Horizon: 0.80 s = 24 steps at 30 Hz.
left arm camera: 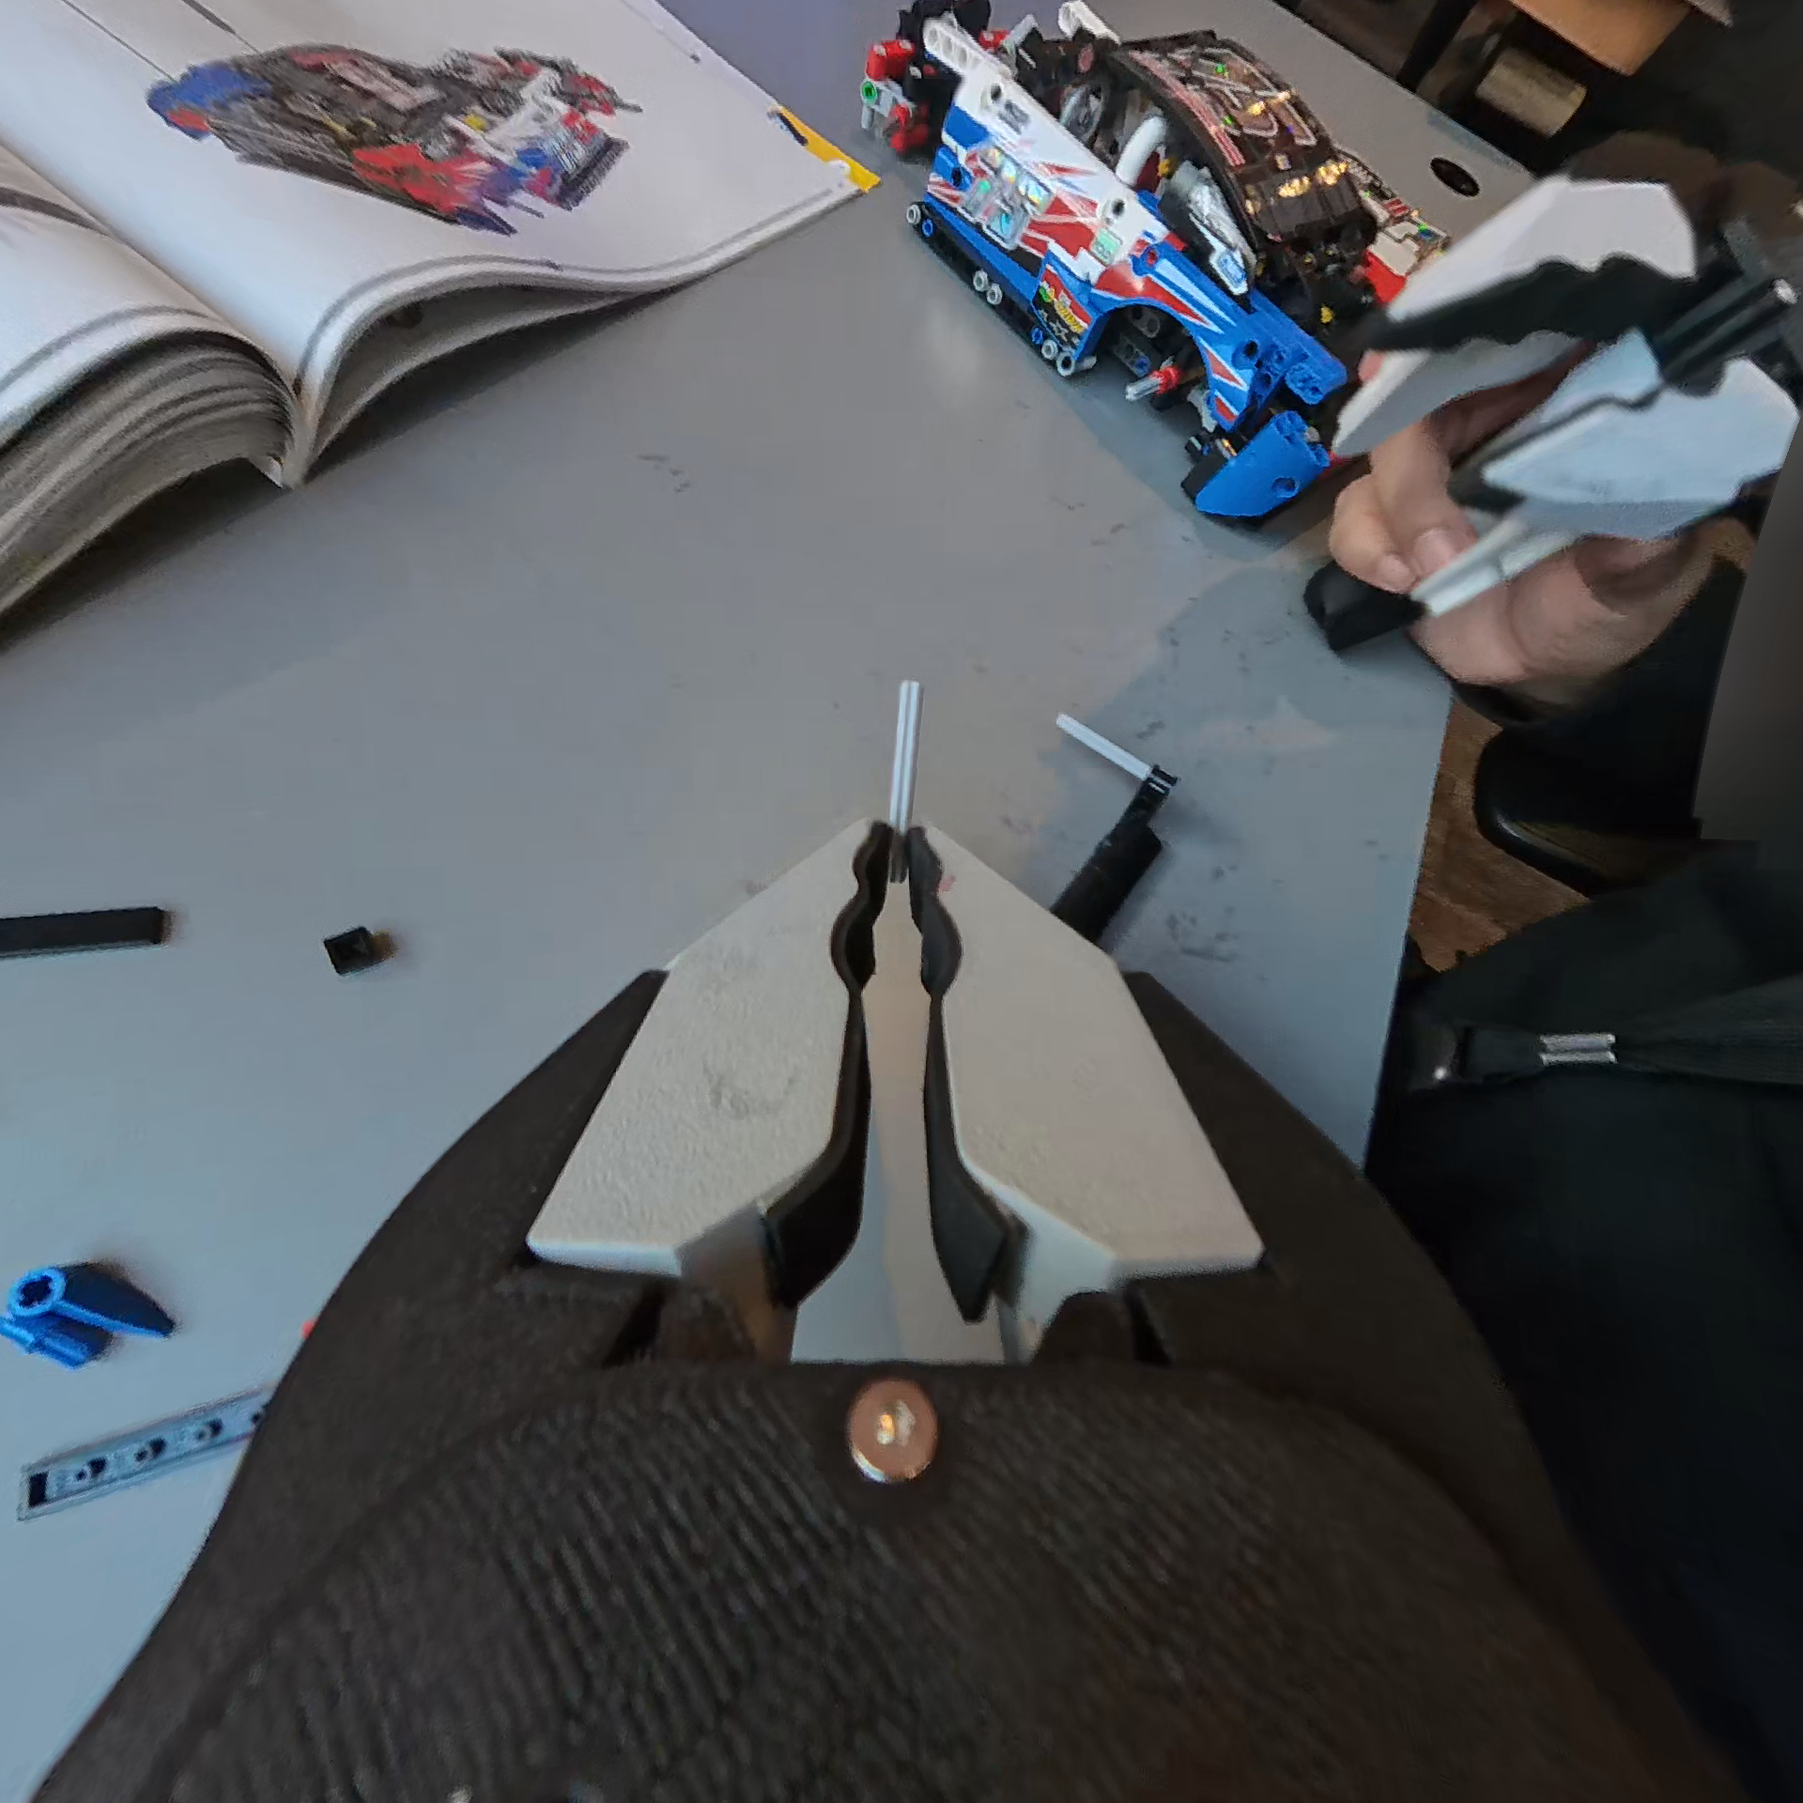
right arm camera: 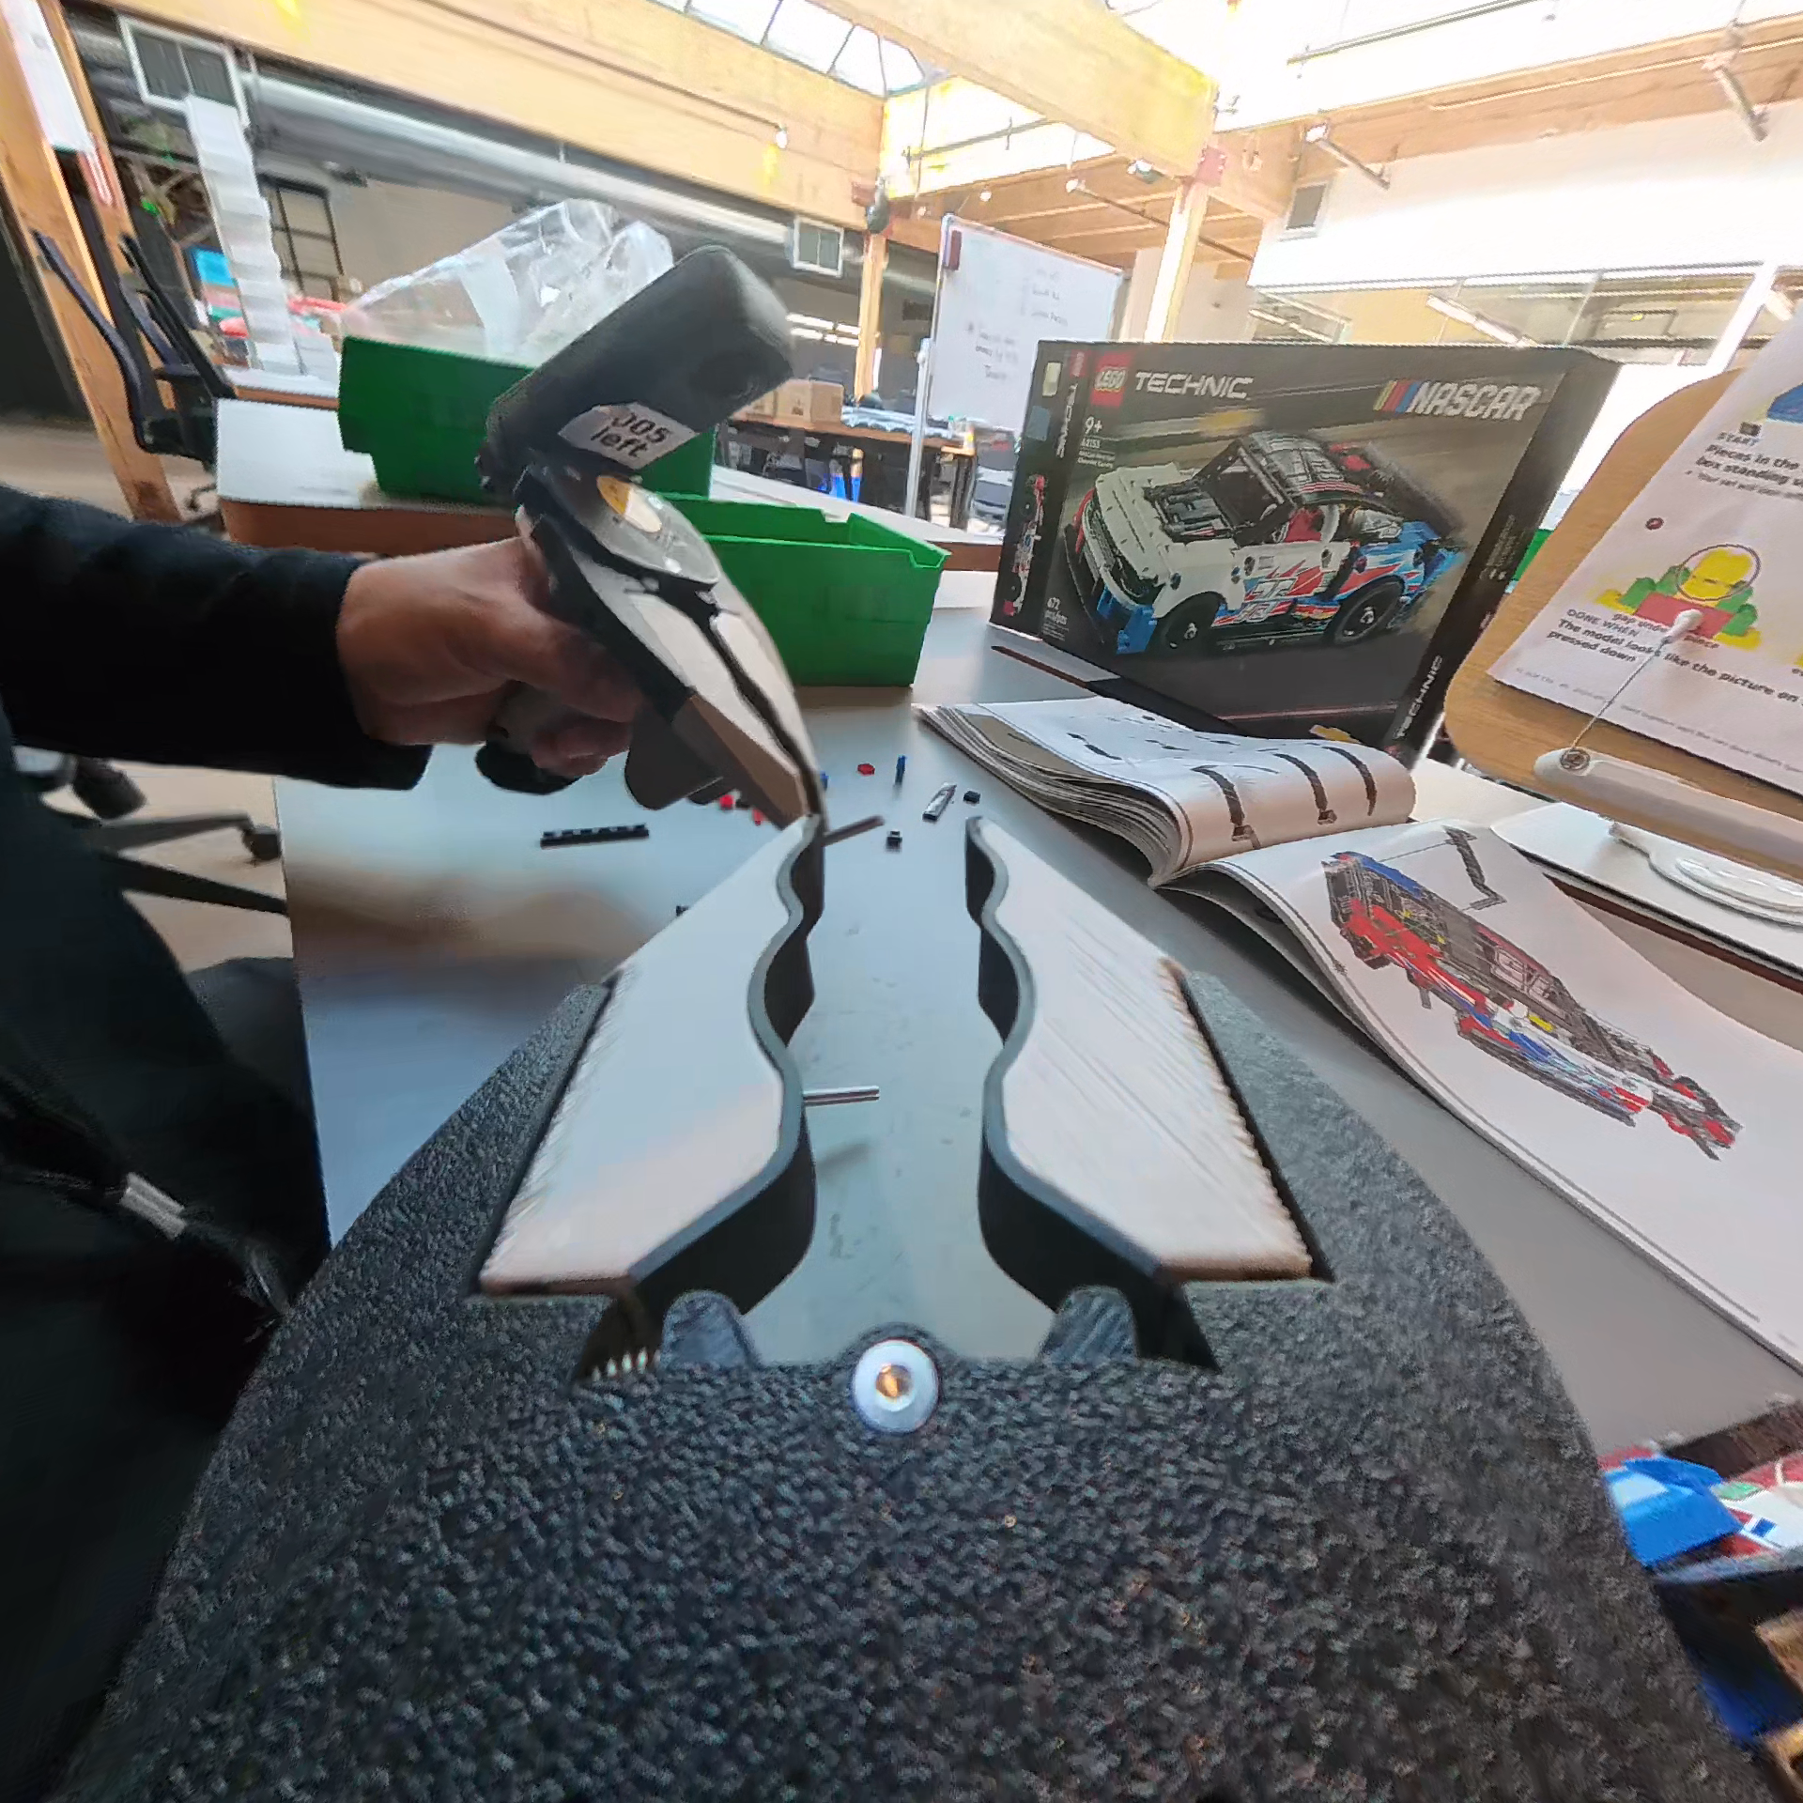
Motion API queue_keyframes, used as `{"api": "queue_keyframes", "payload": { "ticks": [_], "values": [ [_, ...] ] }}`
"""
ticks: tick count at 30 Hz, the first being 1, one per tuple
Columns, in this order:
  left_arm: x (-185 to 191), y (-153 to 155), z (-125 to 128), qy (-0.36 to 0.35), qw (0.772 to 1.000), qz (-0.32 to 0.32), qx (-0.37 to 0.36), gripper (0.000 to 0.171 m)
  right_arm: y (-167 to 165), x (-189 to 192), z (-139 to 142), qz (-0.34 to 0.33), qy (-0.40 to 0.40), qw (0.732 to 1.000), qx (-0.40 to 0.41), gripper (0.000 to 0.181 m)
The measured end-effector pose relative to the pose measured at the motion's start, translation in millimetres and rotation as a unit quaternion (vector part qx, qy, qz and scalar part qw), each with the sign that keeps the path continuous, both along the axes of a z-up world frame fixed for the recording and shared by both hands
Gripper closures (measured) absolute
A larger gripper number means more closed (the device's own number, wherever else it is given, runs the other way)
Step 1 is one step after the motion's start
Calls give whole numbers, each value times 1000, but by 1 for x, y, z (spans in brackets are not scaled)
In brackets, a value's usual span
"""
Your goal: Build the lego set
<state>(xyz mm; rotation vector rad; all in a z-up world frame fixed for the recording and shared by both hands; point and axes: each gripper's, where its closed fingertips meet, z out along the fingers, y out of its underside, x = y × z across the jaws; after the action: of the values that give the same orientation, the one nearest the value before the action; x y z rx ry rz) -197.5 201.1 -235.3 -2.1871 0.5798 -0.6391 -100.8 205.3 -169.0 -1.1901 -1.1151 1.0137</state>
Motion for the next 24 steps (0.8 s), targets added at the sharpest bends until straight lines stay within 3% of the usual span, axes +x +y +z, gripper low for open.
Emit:
{"api": "queue_keyframes", "payload": {
  "ticks": [5, 12, 18, 24],
  "values": [
    [-3, -24, -12, 36, 999, -6, -32, 171, 5, 3, 1, -4, 7, 1000, -19, 159],
    [1, -47, -6, 45, 997, -36, -43, 171, -26, -22, -17, 82, -141, 986, 32, 164],
    [10, -59, -11, 133, 987, -84, -40, 171, -50, -54, -32, 131, -278, 928, 212, 164],
    [21, -68, -8, 141, 984, -103, -44, 171, -63, -73, -55, 157, -354, 865, 319, 166]
  ]
}}
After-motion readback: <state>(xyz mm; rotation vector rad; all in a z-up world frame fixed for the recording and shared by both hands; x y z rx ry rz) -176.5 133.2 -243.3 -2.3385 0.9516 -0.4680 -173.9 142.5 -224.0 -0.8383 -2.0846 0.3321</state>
